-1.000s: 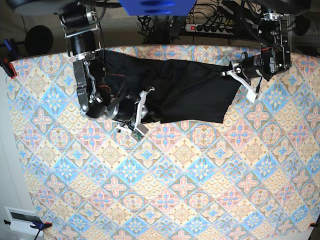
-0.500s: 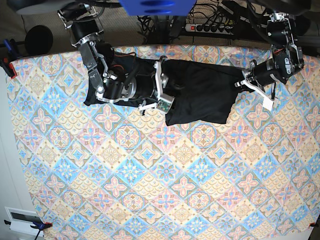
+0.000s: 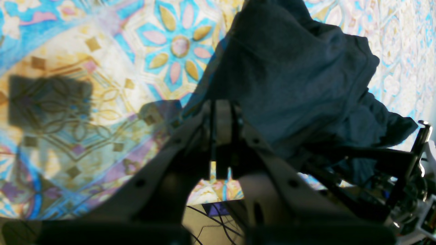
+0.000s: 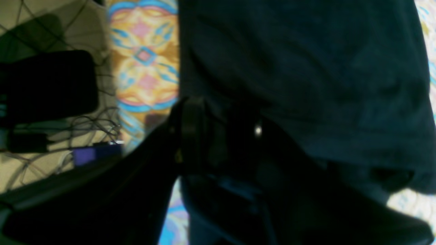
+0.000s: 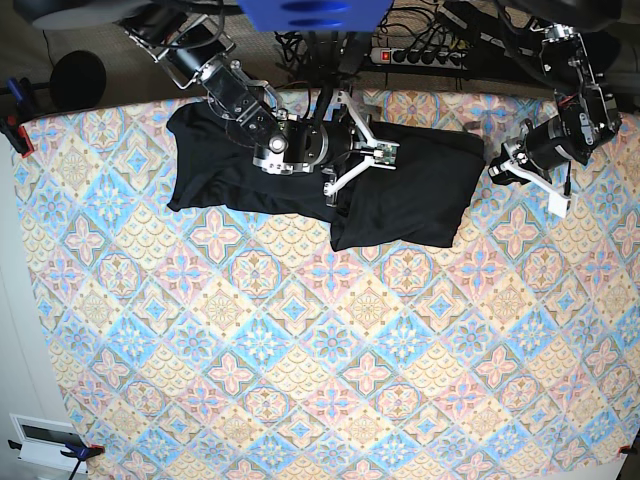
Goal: Layout the t-shirt on the table in an organized manner, then fold the t-shirt properly
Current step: 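Press and adjust the folded bundle with both grippers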
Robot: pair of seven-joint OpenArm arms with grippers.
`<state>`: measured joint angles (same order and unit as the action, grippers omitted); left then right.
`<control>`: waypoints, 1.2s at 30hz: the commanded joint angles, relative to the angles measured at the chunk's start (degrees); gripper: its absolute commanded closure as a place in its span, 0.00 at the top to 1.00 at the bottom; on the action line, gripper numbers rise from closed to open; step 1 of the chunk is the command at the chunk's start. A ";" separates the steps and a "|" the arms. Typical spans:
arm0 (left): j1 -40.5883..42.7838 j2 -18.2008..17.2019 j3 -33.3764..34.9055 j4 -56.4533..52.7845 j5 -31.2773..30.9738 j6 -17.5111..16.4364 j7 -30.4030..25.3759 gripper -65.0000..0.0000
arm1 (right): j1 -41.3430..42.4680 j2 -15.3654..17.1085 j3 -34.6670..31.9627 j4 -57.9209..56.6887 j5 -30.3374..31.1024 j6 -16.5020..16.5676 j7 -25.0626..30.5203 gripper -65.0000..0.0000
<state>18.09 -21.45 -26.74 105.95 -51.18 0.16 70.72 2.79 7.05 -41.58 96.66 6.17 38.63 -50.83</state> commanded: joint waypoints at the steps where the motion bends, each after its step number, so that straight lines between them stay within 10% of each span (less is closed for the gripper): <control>1: 0.07 -0.75 -0.29 0.73 -0.91 -0.12 -0.17 0.00 | 1.39 -0.15 0.22 0.88 0.64 0.01 0.85 0.26; 18: -1.43 2.24 -1.87 0.64 -0.56 -0.03 -6.41 0.00 | 2.00 -0.68 4.00 2.90 0.81 -0.08 3.84 0.26; 26: -2.92 6.99 -4.86 -4.54 -0.47 0.14 -9.84 0.00 | 2.36 -0.76 11.39 3.07 12.33 -0.08 3.93 0.26; 36: -4.86 6.99 -4.86 -10.26 -0.65 0.14 -9.93 0.00 | 8.60 -9.03 11.65 -10.29 13.39 -0.17 4.45 0.26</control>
<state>13.58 -13.65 -31.18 94.72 -50.94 0.60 61.28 9.54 -1.65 -30.33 85.17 18.72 38.76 -48.05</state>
